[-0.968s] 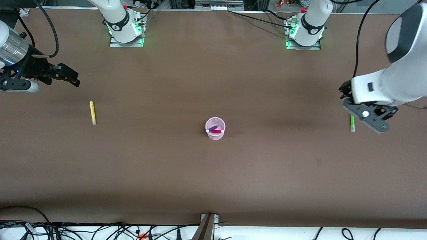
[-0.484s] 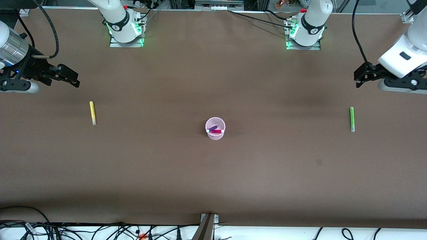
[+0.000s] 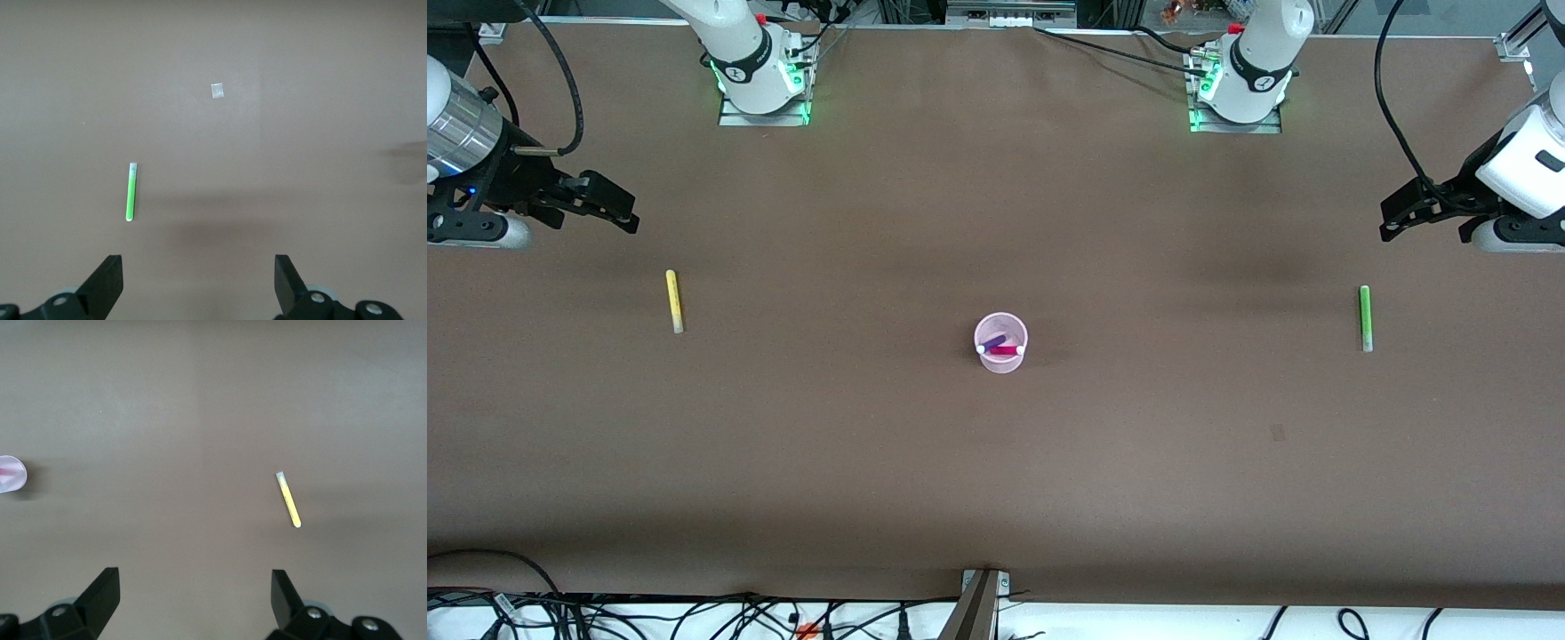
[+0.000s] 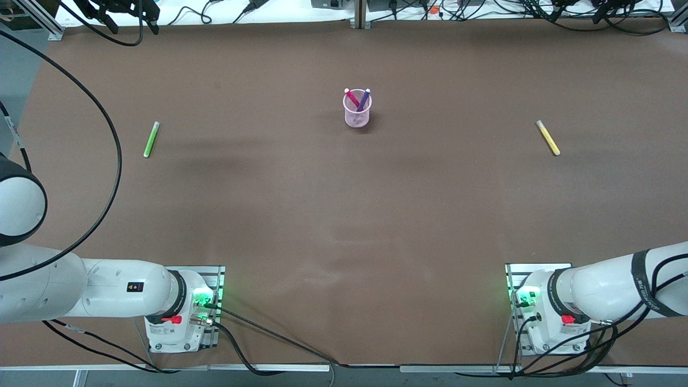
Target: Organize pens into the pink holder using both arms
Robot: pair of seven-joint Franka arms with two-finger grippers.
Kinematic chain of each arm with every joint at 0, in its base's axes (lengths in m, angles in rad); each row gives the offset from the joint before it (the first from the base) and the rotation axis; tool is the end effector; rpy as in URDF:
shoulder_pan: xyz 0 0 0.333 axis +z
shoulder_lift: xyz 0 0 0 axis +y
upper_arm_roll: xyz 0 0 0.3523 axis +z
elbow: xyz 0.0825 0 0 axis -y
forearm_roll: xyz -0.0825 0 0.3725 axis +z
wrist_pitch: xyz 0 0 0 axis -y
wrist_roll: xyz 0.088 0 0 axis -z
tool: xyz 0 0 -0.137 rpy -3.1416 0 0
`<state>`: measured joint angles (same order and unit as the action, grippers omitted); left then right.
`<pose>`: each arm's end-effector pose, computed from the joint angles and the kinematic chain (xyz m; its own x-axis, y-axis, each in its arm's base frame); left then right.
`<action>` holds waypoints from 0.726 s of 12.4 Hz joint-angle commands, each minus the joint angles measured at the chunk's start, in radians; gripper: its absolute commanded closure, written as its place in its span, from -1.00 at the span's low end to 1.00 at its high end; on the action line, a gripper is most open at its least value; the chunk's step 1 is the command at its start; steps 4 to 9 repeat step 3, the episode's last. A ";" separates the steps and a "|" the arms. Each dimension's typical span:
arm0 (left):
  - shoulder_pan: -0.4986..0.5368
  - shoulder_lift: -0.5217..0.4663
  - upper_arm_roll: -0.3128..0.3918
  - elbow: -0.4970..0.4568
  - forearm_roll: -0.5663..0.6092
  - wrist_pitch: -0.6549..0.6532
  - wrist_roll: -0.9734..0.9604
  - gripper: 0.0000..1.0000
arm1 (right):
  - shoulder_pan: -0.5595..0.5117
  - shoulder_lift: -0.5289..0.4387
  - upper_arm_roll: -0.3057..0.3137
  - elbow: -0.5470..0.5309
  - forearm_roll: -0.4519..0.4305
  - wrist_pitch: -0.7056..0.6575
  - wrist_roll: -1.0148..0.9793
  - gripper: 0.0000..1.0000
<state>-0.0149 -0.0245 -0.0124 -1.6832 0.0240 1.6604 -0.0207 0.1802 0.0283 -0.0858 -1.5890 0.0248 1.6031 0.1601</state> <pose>0.5403 -0.0117 0.5999 1.0000 -0.0088 0.0022 -0.0087 -0.9997 -0.0242 0.5515 0.0563 0.6098 0.9976 -0.0664 -0.0175 -0.0668 -0.9976 -0.0198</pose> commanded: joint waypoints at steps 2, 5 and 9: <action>-0.052 -0.021 0.008 -0.013 0.033 -0.011 -0.019 -1.00 | 0.005 0.004 0.001 0.017 -0.017 -0.002 0.001 -1.00; -0.062 -0.021 0.008 -0.010 0.039 -0.013 -0.021 -1.00 | 0.007 0.002 0.003 0.012 -0.028 -0.002 0.001 -1.00; -0.062 -0.021 0.008 -0.010 0.039 -0.013 -0.021 -1.00 | 0.007 0.002 0.003 0.012 -0.028 -0.002 0.001 -1.00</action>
